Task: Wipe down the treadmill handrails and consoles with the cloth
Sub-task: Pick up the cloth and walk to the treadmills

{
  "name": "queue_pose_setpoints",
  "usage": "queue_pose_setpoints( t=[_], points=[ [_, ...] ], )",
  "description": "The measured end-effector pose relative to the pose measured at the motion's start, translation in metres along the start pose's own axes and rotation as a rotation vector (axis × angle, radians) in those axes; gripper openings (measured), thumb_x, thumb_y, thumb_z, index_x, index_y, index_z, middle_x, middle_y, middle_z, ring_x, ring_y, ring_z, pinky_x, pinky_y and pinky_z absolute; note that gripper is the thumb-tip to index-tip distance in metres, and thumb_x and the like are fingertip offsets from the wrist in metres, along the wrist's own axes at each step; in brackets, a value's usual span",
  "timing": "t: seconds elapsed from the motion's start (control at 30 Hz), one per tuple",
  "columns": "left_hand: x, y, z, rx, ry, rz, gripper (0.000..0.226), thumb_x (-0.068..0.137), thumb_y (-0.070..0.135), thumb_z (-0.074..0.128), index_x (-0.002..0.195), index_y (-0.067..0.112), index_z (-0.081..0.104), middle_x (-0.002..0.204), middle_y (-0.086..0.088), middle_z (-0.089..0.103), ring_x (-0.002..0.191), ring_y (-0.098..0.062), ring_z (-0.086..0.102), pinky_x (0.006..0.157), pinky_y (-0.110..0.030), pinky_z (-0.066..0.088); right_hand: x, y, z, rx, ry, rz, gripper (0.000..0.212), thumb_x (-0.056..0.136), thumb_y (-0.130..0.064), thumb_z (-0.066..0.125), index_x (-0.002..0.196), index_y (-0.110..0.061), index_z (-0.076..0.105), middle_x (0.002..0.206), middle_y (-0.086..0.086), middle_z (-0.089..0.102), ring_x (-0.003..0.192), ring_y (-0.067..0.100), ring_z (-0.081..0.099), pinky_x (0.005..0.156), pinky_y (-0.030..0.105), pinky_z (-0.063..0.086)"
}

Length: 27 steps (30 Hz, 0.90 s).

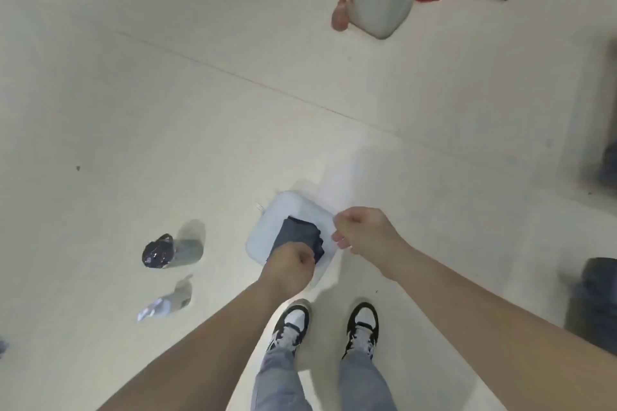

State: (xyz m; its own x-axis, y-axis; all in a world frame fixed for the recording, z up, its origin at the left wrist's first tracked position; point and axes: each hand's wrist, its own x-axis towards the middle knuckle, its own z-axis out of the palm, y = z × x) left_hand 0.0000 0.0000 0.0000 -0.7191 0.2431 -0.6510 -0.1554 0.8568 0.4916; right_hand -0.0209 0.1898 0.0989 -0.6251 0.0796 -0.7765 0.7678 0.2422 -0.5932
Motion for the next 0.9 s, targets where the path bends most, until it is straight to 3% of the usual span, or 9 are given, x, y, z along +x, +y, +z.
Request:
queue_pose_setpoints(
  t=[0.1,0.2,0.27,0.3,0.43,0.6,0.7,0.77,0.9],
  points=[
    [0.048,-0.052,0.028,-0.062,0.161,-0.137,0.032,0.088,0.003,0.044,0.06,0.017,0.045,0.065,0.003,0.047,0.067,-0.02,0.042,0.056,-0.028,0.035,0.049,0.027,0.023,0.109,0.011,0.091,0.019,0.097,-0.02,0.055,0.099,-0.011,0.071,0.095,0.014,0.078,0.074,0.02,0.068,0.076,0.035,0.056],
    [0.096,-0.098,0.057,-0.141,0.155,-0.283,0.023,0.094,0.014,0.045,0.103,0.011,0.067,0.104,-0.005,0.066,0.086,-0.024,0.06,0.072,-0.036,0.052,0.093,0.056,0.042,0.106,0.03,0.126,0.019,0.096,-0.02,0.053,0.099,-0.012,0.07,0.092,0.011,0.078,0.073,0.019,0.07,0.085,0.042,0.06],
    [0.123,-0.117,0.073,-0.153,0.121,-0.324,0.037,0.096,0.024,0.052,0.13,0.012,0.057,0.122,-0.007,0.064,0.103,-0.027,0.063,0.085,-0.038,0.055,0.12,0.071,0.051,0.096,0.035,0.141,0.019,0.097,-0.021,0.053,0.098,-0.014,0.071,0.088,0.008,0.078,0.077,0.02,0.074,0.087,0.043,0.06],
    [0.137,-0.124,0.082,-0.139,0.118,-0.326,0.041,0.095,0.03,0.056,0.131,0.012,0.053,0.123,-0.008,0.063,0.105,-0.029,0.063,0.088,-0.04,0.055,0.134,0.078,0.053,0.088,0.038,0.144,0.018,0.098,-0.022,0.054,0.099,-0.014,0.071,0.087,0.007,0.078,0.079,0.021,0.074,0.087,0.043,0.06],
    [0.171,-0.13,0.1,-0.049,0.081,-0.387,0.054,0.087,0.045,0.066,0.128,0.017,0.046,0.115,-0.005,0.058,0.103,-0.029,0.058,0.081,-0.038,0.051,0.163,0.096,0.055,0.126,0.06,0.172,0.016,0.1,-0.02,0.057,0.104,-0.014,0.071,0.088,0.008,0.079,0.082,0.025,0.076,0.081,0.041,0.062],
    [0.166,-0.109,0.093,-0.048,-0.091,-0.34,0.023,0.09,0.035,0.054,0.106,0.02,0.061,0.099,-0.003,0.066,0.096,-0.026,0.062,0.09,-0.04,0.057,0.151,0.099,0.043,0.258,0.063,0.254,0.017,0.099,-0.021,0.061,0.111,-0.011,0.069,0.093,0.013,0.079,0.086,0.029,0.076,0.08,0.042,0.063],
    [0.132,-0.056,0.062,-0.255,-0.076,-0.262,0.016,0.09,0.034,0.056,0.089,0.019,0.061,0.082,-0.001,0.067,0.083,-0.023,0.065,0.078,-0.034,0.057,0.122,0.085,0.028,0.306,0.088,0.285,0.019,0.099,-0.022,0.062,0.113,-0.011,0.068,0.096,0.015,0.079,0.083,0.027,0.074,0.082,0.043,0.062],
    [0.098,-0.009,0.032,-0.5,-0.073,-0.235,0.014,0.088,0.03,0.056,0.09,0.018,0.063,0.072,0.001,0.07,0.075,-0.02,0.069,0.08,-0.039,0.061,0.092,0.068,0.014,0.342,0.102,0.282,0.02,0.099,-0.023,0.062,0.114,-0.01,0.068,0.101,0.016,0.077,0.085,0.028,0.073,0.087,0.045,0.061],
    [0.009,0.102,-0.033,-0.863,-0.111,-0.08,0.022,0.08,0.016,0.055,0.097,0.013,0.068,0.078,-0.007,0.076,0.076,-0.02,0.072,0.076,-0.037,0.059,0.006,0.026,-0.027,0.431,0.119,0.193,0.024,0.101,-0.032,0.063,0.116,-0.014,0.067,0.111,0.009,0.074,0.1,0.024,0.072,0.094,0.046,0.058]
  ],
)
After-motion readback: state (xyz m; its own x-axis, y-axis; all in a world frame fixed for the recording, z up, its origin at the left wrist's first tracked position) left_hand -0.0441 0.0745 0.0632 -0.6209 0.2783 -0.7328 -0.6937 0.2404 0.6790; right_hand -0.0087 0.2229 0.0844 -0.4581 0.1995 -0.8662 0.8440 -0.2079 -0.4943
